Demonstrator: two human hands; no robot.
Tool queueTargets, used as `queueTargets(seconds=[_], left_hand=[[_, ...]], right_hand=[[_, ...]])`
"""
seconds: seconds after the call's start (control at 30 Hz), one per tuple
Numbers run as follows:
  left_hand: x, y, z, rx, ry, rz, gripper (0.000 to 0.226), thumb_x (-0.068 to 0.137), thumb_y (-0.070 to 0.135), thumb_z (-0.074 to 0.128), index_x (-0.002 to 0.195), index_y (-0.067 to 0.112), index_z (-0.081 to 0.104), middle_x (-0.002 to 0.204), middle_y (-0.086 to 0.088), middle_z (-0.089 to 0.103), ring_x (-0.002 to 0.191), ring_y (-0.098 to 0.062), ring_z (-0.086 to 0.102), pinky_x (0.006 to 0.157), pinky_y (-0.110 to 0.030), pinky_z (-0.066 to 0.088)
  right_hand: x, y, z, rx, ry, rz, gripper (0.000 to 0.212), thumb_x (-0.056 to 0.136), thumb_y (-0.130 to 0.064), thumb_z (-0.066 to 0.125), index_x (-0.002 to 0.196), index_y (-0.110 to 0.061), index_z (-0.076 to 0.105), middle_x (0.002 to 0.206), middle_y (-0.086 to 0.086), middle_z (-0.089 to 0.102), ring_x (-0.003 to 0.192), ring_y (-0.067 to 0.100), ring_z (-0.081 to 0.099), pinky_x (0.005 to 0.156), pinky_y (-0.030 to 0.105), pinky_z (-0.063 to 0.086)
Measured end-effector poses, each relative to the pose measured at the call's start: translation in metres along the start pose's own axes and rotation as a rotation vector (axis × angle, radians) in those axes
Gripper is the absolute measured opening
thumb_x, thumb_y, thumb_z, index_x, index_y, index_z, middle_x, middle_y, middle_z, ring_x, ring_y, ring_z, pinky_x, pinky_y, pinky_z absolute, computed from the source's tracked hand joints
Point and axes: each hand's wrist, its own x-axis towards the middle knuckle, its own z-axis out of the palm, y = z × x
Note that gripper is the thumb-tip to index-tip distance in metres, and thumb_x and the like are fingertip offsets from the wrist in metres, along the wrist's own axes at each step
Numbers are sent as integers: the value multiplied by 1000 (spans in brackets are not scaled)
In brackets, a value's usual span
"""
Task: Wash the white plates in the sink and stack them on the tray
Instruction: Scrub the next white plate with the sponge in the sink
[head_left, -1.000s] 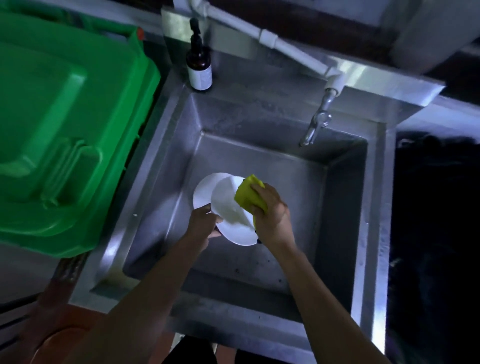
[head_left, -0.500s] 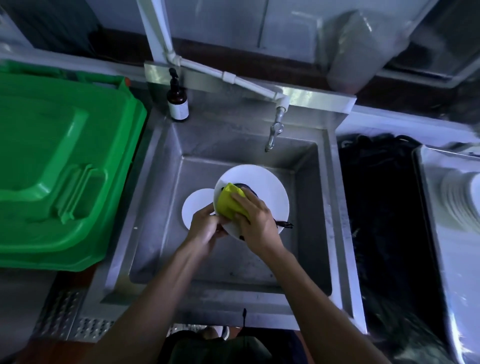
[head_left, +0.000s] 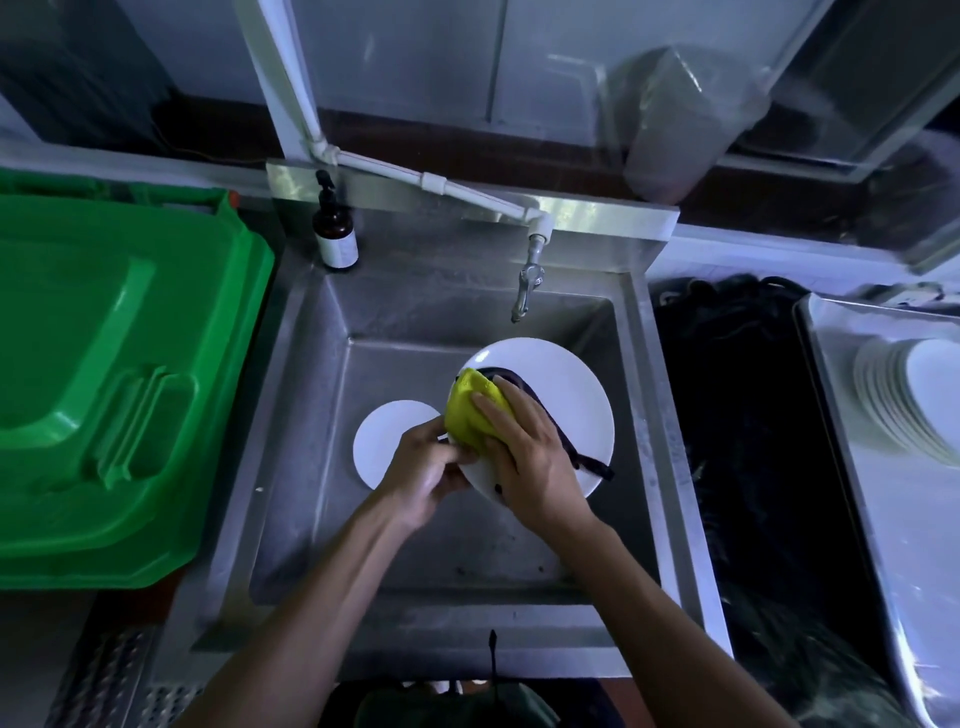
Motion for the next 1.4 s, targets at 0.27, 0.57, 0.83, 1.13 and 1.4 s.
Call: queueTargets(seconds=[0.27,0.57,0.83,1.13,1.4], left_hand=[[-7,5,7,-12,5,-17,39,67,1,62,101,13,77,99,-12,75,85,-27,73,65,-34,57],[-13,8,11,-38,96,35,40,64,2,64,99,16,78,103,-11,76,85,-26,72,65,-34,57],[-13,13,9,-91,192,92,30,62,2,64,85,17,76,88,-13,72,70,-32,64,59,-40,55],[-13,15,9,-135,276,126,40,75,-5,61,114,2,68,100,-11,72,86,-31,65,80,-46,56],[-15,13,14,-214,308,105,43,81,-12,53,119,3,67,99,-15,71,86,-33,66,83,-48,56]], right_hand=[[42,9,-13,-71,13,-79,46,98,-7,55,144,-10,51,151,17,42,137,38,42,110,48,36],[62,27,-24,-115,123,7,44,99,-11,52,143,-12,51,151,15,42,138,37,39,112,48,36],[47,44,-35,-138,188,147,47,97,-11,53,144,-16,50,154,13,39,138,33,37,114,46,35],[8,28,-15,-69,168,242,48,98,-9,51,146,-13,48,154,15,38,138,36,38,113,48,36],[-11,-12,9,115,122,272,57,95,-3,51,150,-12,40,159,16,27,140,37,33,116,47,30]])
